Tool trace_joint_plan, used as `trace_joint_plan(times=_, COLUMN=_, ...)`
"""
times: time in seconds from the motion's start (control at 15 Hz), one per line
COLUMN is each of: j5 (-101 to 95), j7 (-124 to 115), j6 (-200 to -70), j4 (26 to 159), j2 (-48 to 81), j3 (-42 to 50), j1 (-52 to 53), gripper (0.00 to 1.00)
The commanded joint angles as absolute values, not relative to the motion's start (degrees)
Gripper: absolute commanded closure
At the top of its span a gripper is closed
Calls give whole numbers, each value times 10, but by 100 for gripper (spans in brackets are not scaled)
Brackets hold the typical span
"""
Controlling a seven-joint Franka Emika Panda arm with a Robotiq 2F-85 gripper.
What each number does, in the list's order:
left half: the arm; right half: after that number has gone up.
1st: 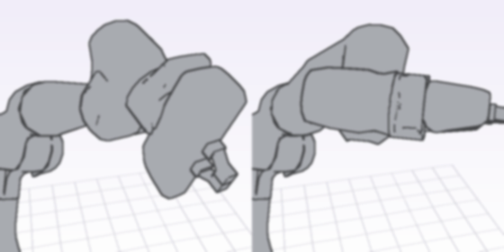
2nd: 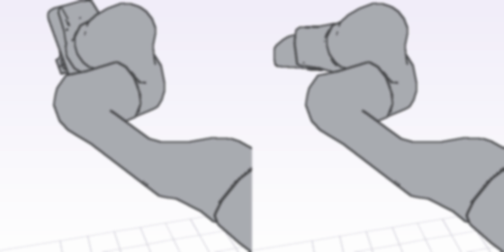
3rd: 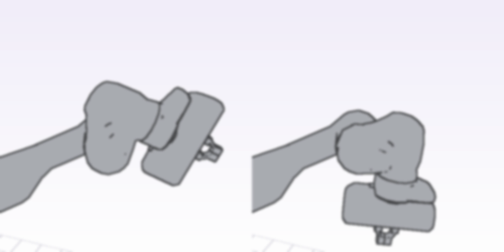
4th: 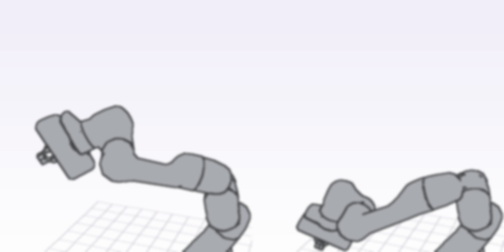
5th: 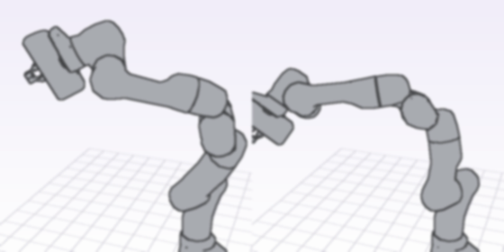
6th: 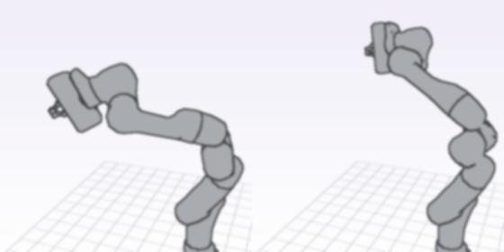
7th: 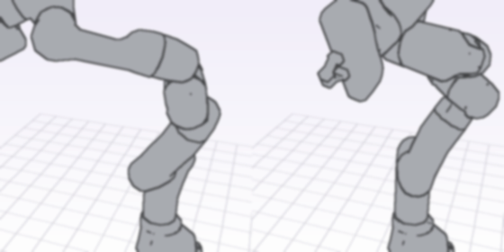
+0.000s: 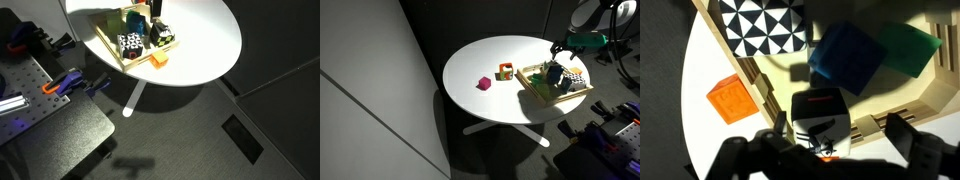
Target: Pick up the blue block and put it in the wooden tray
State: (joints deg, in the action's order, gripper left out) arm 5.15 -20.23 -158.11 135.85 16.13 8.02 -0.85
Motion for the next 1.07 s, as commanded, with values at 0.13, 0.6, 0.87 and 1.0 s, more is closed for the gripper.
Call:
trace_joint_plan(times=0.13, j5=49, j7=-162, j6=-1495, j4=1363, j2=133, j3=79, j1=-28, gripper=0)
trace_joint_plan(times=0.6, j5=0, j7=-101, j6=-1383, j4=1369, j2=85, j3=85, j1=-40, gripper=0)
trace_joint_plan(times=0.87, j5=-37, j7=-96, j6=-1338, j4=1372, j2=50, j3=85, j1=-42, gripper=0)
trace_joint_plan(times=1.0, j5=-42, j7=-79, j6=-1330, j4=1379, j2=26, j3=81, j1=-44, gripper=0)
